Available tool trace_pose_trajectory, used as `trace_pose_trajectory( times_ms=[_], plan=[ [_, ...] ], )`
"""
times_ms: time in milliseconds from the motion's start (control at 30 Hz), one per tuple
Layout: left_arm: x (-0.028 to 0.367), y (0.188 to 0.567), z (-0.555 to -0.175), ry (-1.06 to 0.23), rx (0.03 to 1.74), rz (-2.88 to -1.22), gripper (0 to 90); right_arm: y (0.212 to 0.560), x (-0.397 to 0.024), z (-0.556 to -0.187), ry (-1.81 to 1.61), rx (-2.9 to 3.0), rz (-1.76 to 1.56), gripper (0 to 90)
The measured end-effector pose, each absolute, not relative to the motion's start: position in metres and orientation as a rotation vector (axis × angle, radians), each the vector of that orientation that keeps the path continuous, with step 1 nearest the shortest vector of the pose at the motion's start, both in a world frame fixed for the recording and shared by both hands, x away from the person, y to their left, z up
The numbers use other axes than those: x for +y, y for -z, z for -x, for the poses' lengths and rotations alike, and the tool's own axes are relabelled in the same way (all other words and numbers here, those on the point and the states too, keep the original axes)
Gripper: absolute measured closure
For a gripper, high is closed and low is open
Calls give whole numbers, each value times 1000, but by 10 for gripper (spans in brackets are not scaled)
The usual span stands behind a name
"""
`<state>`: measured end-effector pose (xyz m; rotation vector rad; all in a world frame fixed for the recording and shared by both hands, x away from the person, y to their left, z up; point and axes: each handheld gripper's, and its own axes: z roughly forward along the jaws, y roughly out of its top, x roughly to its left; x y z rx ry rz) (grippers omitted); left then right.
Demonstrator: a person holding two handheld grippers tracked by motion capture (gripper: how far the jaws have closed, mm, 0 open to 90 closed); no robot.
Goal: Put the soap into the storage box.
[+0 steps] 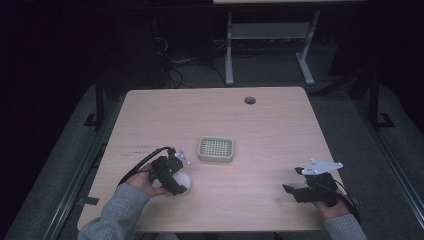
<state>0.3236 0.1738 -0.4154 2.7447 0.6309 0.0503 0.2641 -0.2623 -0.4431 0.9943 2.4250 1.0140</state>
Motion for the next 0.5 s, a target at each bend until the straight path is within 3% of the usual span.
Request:
trace_pose_trajectory(
  times_ms=[500],
  plan=[
    [165, 427, -328, -10, 646, -2824, 216, 444, -260, -264, -1009, 2443, -988, 240]
  ],
)
